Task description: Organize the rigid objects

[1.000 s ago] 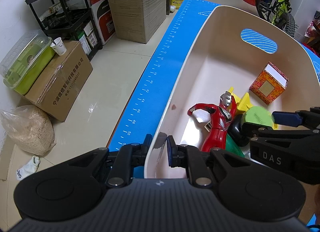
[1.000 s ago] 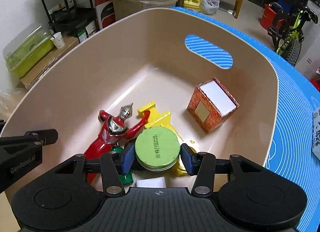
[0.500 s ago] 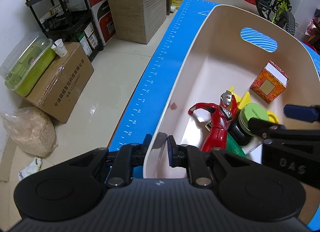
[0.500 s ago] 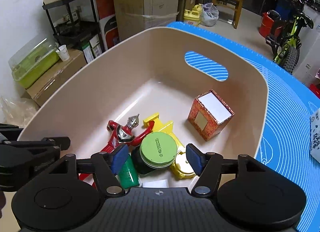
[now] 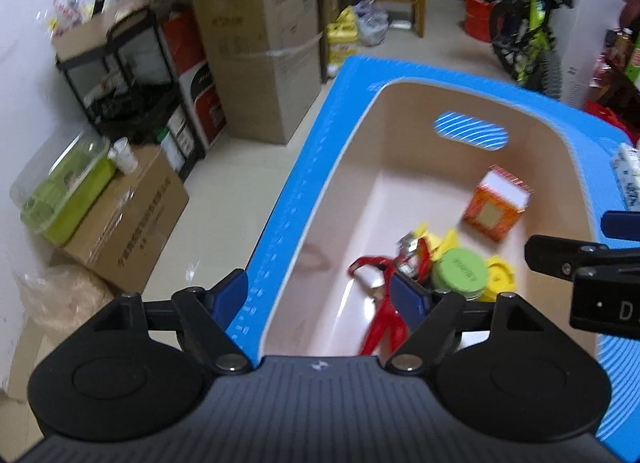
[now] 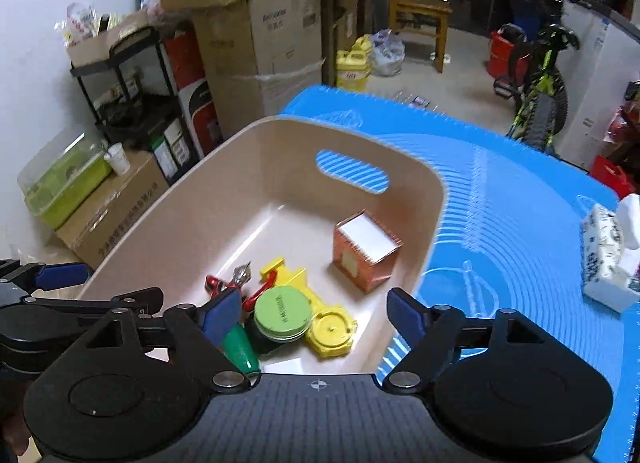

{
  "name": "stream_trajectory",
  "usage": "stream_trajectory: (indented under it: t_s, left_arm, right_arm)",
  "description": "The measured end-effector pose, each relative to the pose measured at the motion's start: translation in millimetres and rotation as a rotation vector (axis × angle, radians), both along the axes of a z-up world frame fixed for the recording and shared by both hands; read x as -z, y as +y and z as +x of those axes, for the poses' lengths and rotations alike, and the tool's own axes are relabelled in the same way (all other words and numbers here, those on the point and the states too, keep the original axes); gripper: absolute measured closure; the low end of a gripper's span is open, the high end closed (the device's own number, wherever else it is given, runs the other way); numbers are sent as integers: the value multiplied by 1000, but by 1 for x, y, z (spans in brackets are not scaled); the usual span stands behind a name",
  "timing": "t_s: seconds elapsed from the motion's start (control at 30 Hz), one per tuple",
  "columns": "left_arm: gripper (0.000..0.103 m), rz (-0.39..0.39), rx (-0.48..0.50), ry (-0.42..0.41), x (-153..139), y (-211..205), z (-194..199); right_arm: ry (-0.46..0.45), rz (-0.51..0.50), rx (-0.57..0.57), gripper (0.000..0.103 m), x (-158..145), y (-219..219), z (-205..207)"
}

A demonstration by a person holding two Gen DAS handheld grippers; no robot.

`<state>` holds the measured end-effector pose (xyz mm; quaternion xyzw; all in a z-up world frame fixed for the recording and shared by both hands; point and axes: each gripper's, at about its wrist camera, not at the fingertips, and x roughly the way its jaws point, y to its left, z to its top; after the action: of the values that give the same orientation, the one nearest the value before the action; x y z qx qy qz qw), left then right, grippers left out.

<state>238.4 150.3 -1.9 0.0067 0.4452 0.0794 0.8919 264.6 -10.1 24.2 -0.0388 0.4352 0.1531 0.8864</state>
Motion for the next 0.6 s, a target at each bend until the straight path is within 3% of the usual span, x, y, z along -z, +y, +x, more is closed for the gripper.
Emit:
stream_trajectory:
  t_s: [0.37, 0.6]
  left_arm:
    - [19, 68, 28, -113, -63, -32, -33]
    - [19, 55, 34, -166, -97, -47, -67]
  right_arm:
    - [-87, 34, 60, 17, -58, -41, -37]
    - [-152, 42, 82, 13, -100, -62, -81]
